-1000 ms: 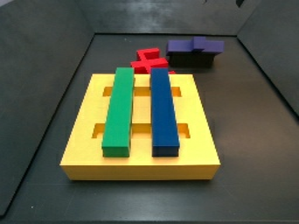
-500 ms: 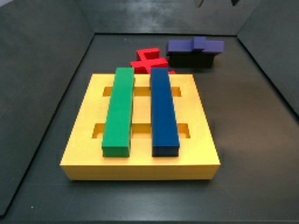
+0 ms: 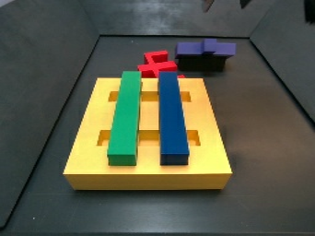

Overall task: Pick up the purple object. Move up. Place the purple object on the fixture. Regrasp the purple object. Move to above the board. Insert the purple object.
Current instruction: Regrasp the purple object.

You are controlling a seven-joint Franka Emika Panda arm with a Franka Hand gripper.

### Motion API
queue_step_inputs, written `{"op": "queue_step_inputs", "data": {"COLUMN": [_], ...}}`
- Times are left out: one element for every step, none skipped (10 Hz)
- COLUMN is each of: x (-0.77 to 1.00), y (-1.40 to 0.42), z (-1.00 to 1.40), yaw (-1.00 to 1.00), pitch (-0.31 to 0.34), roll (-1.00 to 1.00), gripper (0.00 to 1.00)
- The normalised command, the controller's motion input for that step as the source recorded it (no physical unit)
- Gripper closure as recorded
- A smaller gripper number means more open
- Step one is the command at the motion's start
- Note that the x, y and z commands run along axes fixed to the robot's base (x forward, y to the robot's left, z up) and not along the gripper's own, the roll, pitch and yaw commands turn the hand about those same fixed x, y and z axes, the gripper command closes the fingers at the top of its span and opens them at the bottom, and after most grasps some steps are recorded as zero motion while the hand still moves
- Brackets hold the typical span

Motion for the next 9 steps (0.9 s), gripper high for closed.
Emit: {"op": "queue_step_inputs", "data": {"x": [0.05,0.07,0.29,0.37,0.43,0.19,0.05,0.02,0.06], "y": [0.19,0.09,0.00,0.00,0.00,0.23,0.32,0.35,0.30], "z": [-0.31,-0.36,-0.42,-0.57,-0.69,-0.59,-0.51,-0.30,-0.22], "yaw": [-0.49,-0.41,-0.20,-0.19,-0.29,-0.36,-0.34,-0.33,-0.29], "pitch": [0.323,0.369,0.454,0.414,0.423,0.434,0.483,0.429,0.314], "roll": [0.67,0.61,0.55,0.55,0.29,-0.02,-0.26,-0.59,-0.78], "gripper": [0.00,0.00,0.00,0.00,0.00,0.00,0.00,0.00,0.00]}}
